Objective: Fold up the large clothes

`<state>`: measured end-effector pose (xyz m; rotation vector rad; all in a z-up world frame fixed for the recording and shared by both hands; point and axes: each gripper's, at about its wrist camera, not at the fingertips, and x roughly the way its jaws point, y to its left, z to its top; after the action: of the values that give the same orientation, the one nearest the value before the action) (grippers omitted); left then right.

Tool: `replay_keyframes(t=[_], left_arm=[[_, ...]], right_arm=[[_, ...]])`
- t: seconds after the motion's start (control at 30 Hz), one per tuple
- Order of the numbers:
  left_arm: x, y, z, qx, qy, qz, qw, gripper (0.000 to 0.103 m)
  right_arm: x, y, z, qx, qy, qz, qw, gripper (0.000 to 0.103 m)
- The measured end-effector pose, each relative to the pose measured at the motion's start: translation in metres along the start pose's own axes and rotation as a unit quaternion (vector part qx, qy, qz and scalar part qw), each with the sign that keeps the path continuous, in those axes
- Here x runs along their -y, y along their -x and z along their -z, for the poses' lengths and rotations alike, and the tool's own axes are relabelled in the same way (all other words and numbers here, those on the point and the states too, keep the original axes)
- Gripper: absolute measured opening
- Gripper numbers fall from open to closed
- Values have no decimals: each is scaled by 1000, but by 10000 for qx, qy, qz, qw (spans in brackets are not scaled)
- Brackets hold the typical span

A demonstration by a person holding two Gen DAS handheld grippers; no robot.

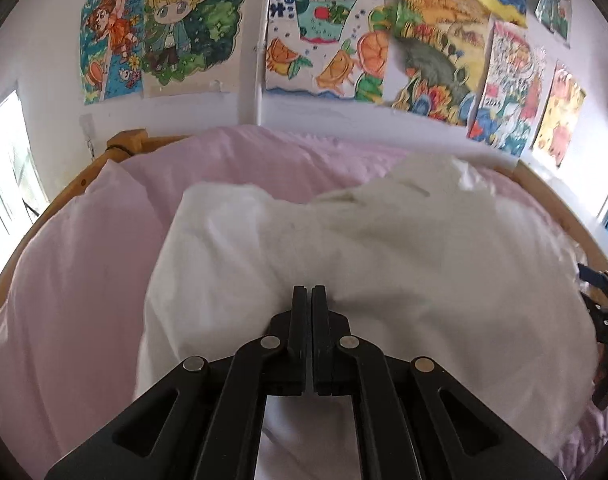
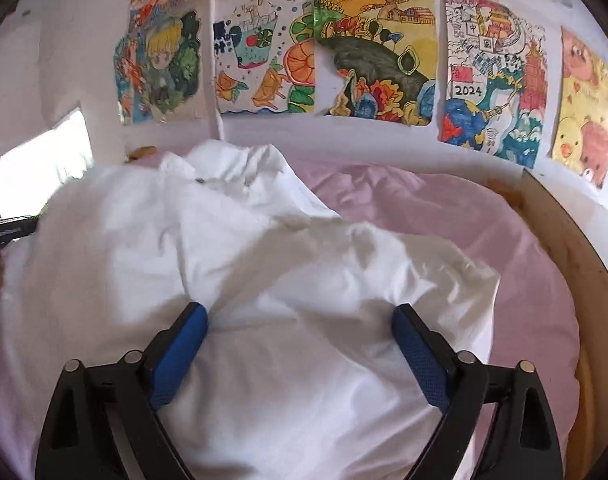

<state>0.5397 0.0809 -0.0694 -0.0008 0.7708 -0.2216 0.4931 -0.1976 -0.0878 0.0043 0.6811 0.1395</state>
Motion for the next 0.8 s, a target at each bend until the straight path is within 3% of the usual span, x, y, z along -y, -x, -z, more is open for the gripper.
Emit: replay_keyframes(t=[0.13,0.23,0.33,0.43,0.53,0.57,0.63,0.7,0.8], left_arm=[[-6,-25,-1,-50,207,-66,9998,1],[-6,-35,5,50,11,-137,9999,1],[-12,-40,10,8,60,-37,10000,1],[-21,-28,-3,-232,316,141,9991,1],[-21,7,-22,-282,312,79,9991,2],[-19,19,-26,-243,273,68,9993,5],[-13,49,-36,-198,255,101,9994,23],[-9,79,-40,-87,402,96,9991,62],[0,126,-40,160,580,274,9978,65]], right_arm=[[8,-26,-1,-35,-369,110,9993,102],[7,-35,2,-87,-339,141,9993,103],[16,-38,6,-146,-544,-63,9984,103],[25,-23,2,-112,-880,-125,9960,103],[22,13,-11,149,-1032,8,9946,103],[19,25,-16,237,-1055,21,9941,103],[11,51,-26,354,-1082,51,9935,103],[1,71,-33,427,-1057,61,9935,103],[-25,114,-40,553,-943,99,9940,103]])
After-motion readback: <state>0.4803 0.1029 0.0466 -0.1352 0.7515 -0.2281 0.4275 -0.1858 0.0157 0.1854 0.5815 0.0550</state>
